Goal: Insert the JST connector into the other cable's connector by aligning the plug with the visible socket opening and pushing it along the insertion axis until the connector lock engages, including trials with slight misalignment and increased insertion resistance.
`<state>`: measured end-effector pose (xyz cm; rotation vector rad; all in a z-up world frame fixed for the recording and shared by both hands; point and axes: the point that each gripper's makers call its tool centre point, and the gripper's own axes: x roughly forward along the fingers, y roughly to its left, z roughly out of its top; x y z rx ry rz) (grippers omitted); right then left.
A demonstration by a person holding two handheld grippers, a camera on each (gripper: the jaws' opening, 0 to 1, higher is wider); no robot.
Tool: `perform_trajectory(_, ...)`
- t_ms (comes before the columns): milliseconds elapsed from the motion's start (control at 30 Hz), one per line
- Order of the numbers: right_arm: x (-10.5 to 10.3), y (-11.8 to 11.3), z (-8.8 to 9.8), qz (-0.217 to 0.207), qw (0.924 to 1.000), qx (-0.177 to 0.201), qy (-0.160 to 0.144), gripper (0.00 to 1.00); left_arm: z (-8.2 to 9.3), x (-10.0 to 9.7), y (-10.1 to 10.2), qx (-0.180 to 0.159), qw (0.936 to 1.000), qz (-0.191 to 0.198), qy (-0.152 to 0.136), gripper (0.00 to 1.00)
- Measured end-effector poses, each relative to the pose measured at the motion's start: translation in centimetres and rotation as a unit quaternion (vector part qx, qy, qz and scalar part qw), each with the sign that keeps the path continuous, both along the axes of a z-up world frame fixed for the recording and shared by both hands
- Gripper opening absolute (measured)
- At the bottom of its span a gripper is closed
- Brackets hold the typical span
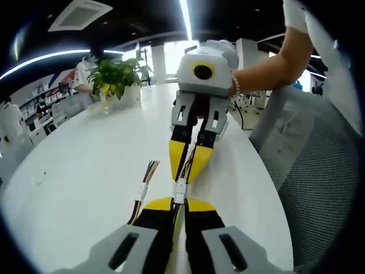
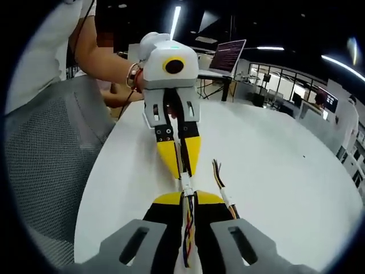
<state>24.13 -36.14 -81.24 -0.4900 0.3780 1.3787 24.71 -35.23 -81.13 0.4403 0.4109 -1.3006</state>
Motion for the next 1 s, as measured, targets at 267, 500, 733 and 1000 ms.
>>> perform_trajectory(267,0.0,-0.1,-0.4,-0.004,0.9999,-0.006,0.008,0.02,0.8,0.1,-0.1,-0.020,0.9998,0.003,0.000,0.00)
perform_trajectory(500,-0.2,-0.2,-0.8,-0.002,0.9999,-0.012,0.010,0.02,0.5,-0.1,-0.4,-0.017,0.9998,-0.002,0.004,0.00)
perform_trajectory(733,-0.1,-0.2,-0.7,-0.002,0.9999,-0.008,0.012,0.02,0.0,-0.1,-0.3,-0.007,1.0000,-0.004,0.004,0.00)
perform_trajectory(1000,0.0,-0.2,-0.5,-0.002,0.9999,-0.005,0.010,0.02,0.0,0.0,-0.4,-0.006,1.0000,-0.004,0.004,0.00)
